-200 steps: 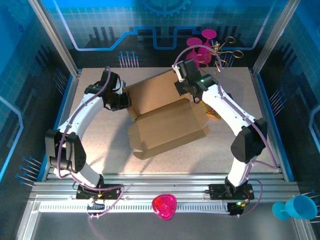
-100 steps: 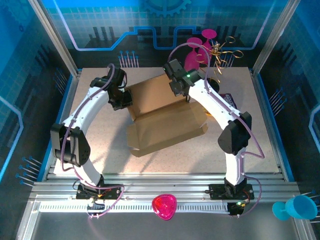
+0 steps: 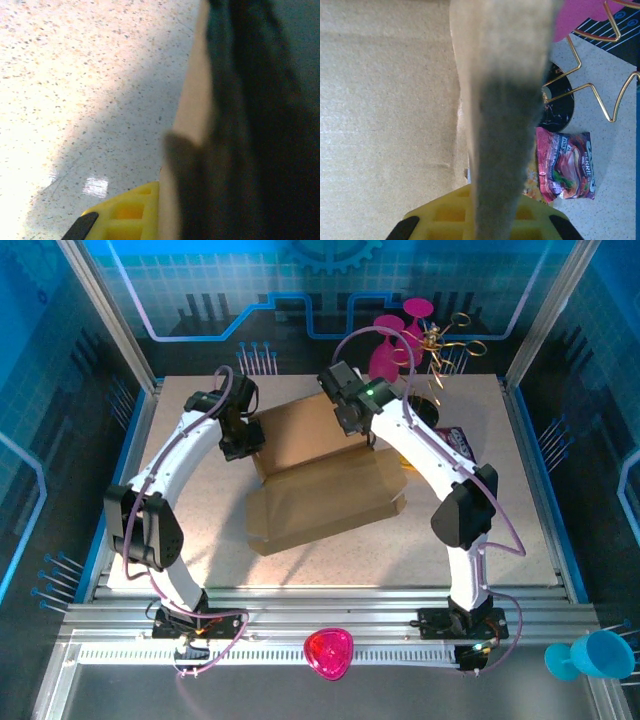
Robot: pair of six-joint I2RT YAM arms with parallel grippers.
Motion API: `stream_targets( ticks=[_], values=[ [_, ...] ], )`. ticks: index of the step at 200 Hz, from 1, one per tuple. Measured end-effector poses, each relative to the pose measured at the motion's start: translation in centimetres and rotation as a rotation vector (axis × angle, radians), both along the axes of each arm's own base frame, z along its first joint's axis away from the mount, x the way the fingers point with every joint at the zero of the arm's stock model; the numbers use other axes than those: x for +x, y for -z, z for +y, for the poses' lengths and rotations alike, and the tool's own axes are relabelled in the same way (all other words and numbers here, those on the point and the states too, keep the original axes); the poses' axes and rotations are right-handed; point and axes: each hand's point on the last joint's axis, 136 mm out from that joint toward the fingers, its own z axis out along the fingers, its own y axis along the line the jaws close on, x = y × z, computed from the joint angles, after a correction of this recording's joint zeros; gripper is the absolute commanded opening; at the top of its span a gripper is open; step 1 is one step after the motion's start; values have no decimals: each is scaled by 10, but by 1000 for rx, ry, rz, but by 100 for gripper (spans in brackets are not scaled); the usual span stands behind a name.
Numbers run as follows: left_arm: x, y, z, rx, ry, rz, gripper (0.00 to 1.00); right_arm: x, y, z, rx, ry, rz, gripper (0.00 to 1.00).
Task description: Fold the paper box
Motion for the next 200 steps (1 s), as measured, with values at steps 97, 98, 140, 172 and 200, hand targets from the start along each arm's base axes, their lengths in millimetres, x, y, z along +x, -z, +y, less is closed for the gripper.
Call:
stream_targets(
  ticks=[97, 98, 140, 172, 200],
  values=[
    [-2, 8, -3, -22, 10, 16, 21, -4, 15, 4, 1, 6, 18, 0],
    [-2, 8, -4, -24, 12, 16, 22, -4, 15, 4, 0, 5, 19, 0],
    [1, 2, -15, -86, 36, -3, 50, -7, 25, 6, -6, -30, 57, 0],
    [-5, -5, -21, -127, 45, 3, 66, -4, 28, 5, 6, -49, 68, 0],
    [-9, -15, -28, -175, 56, -2, 76, -3, 30, 3, 10, -67, 81, 0]
  ],
)
